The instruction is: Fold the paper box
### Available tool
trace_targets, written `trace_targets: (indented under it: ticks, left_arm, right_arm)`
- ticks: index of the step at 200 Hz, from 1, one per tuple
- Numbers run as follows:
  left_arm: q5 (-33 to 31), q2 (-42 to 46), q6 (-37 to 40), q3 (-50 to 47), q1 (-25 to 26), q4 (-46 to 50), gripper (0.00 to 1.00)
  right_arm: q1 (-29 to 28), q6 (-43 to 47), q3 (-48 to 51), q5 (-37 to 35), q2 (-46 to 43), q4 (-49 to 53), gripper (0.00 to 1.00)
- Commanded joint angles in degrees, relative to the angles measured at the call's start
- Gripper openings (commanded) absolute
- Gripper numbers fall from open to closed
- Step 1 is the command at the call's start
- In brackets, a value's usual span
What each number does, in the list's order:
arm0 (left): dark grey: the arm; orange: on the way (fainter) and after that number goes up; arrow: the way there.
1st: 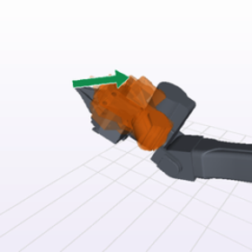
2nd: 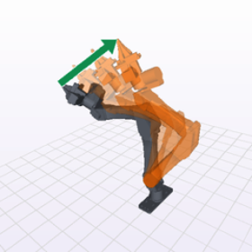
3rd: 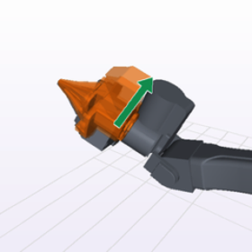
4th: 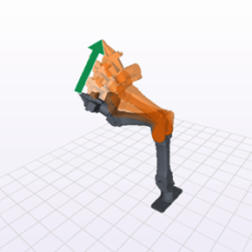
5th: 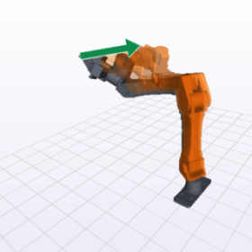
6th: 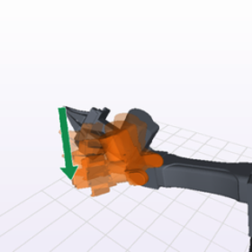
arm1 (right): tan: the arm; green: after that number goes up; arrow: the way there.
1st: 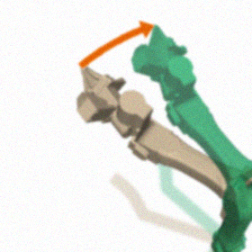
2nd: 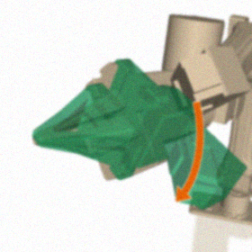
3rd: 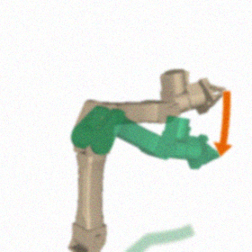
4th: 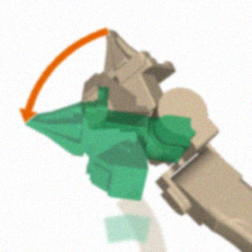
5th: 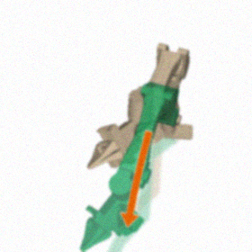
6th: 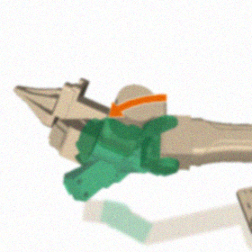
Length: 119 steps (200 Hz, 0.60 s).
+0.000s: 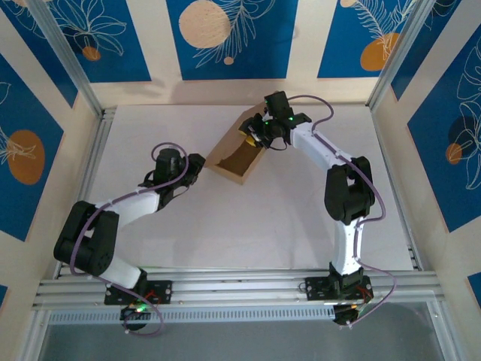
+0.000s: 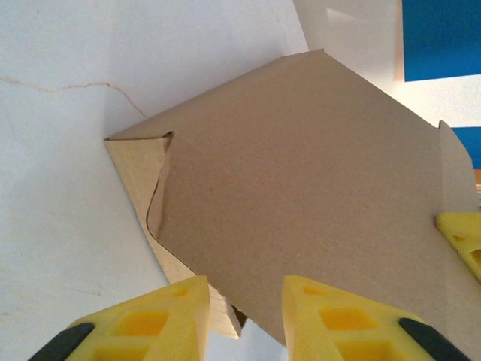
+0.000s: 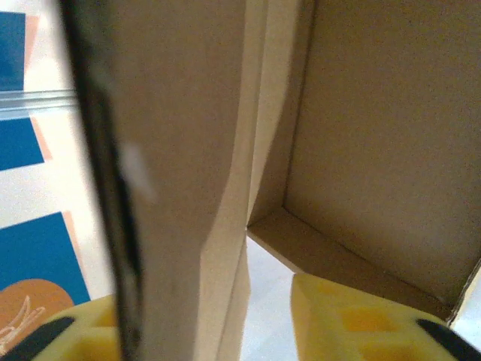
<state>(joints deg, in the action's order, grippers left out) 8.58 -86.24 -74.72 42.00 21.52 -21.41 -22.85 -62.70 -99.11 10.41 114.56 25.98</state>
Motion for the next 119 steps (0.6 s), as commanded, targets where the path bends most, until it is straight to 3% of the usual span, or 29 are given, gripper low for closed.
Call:
trace_targets:
  ticks: [1,31,51,84,119]
  left_arm:
    - [1.44,-1.98,-1.96,-1.41,1.28,-1.33,0.30]
    - [2.84,-6.75,-3.59,0.70,3.25,-4.80,0.26]
    - [1.30,-5.40,-1.62,0.68,2.65,-4.39,0.27]
    - [-6.53,2.54,16.88,5.86,1.94,13.63,0.49]
    - [-7.59,13.69,41.37,2.67,2.03,15.15,0.57]
  right_arm:
    - [-0.21,-4.18,-1.32,2.04,0.12,-1.85,0.36]
    - [-0.78,-5.58,-0.90,3.53,0.14,-2.77,0.29]
    - [-1.14,-6.16,-0.65,4.35,-0.96,-1.74,0.30]
    - [-2.11,-7.35,2.12,5.11,-5.18,-2.95,0.51]
    - [-0.32,11.34,-4.36,-2.93,-7.11,9.47,0.71]
